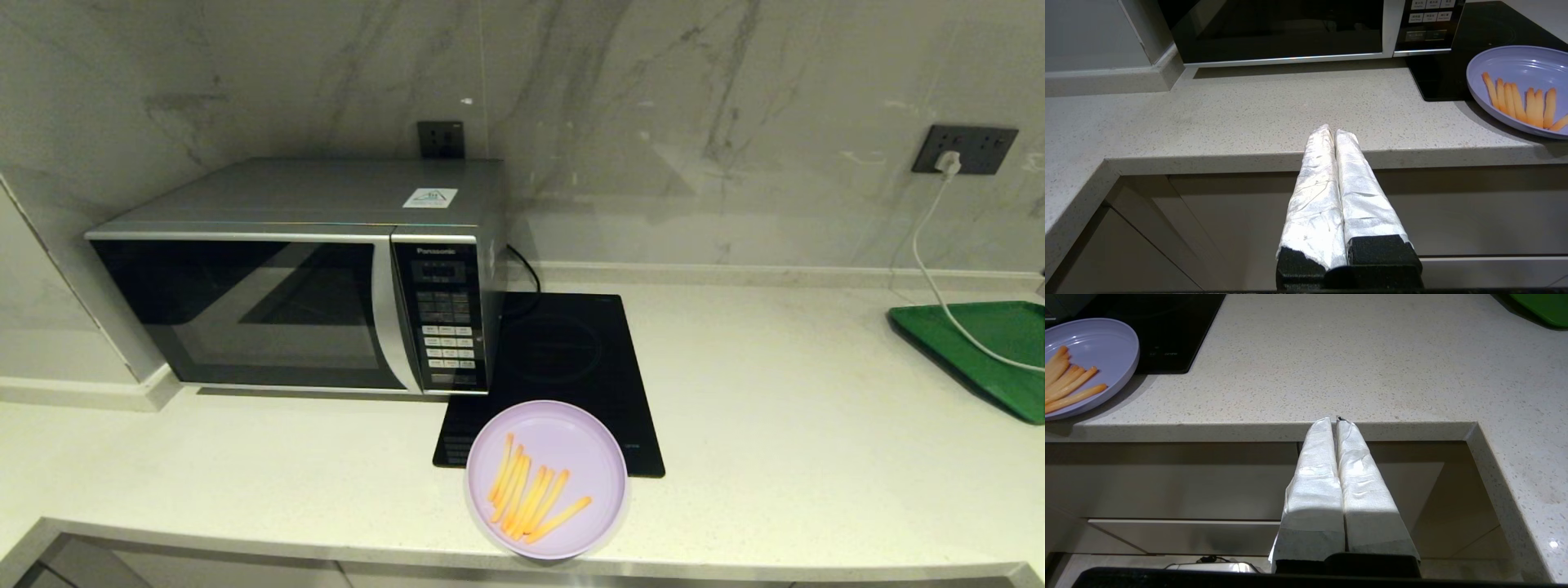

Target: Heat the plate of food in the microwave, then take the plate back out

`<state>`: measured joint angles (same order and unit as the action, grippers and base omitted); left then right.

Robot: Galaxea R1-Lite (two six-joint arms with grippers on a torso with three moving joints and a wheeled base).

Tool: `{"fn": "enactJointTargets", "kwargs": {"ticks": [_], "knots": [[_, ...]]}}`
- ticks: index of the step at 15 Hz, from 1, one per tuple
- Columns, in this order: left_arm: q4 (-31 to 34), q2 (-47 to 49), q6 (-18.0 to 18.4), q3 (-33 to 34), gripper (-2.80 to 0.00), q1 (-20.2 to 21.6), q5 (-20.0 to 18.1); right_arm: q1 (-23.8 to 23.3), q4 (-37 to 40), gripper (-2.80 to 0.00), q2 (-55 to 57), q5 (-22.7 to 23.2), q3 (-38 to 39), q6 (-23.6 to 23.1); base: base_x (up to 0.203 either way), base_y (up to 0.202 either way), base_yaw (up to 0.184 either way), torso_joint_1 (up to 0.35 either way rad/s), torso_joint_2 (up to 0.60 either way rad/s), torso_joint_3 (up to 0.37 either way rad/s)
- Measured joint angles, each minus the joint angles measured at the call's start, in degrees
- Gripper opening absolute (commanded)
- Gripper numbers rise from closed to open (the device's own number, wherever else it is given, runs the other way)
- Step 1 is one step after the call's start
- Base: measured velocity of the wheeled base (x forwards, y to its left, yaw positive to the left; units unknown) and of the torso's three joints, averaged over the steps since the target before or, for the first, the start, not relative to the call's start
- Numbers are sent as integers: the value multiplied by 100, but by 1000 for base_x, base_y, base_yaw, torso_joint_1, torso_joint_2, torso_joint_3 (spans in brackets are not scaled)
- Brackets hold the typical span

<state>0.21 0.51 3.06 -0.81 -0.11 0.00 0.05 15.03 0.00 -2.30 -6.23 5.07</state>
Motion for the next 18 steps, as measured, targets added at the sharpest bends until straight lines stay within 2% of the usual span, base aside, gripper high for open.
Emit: {"fn": "enactJointTargets", "kwargs": {"ticks": [7, 10, 18], "knots": [[-39, -53, -75, 66, -280, 1, -5, 2, 0, -280, 0, 4, 0, 0, 0, 0, 0, 0, 0, 0], [-32, -56, 10, 66, -280, 1, -40, 2, -1, -280, 0, -1, 0, 0, 0, 0, 0, 0, 0, 0], [-34, -58, -126, 66, -280, 1, 6, 2, -12, -280, 0, 36, 11, -194, 0, 0, 0, 0, 0, 0]]}}
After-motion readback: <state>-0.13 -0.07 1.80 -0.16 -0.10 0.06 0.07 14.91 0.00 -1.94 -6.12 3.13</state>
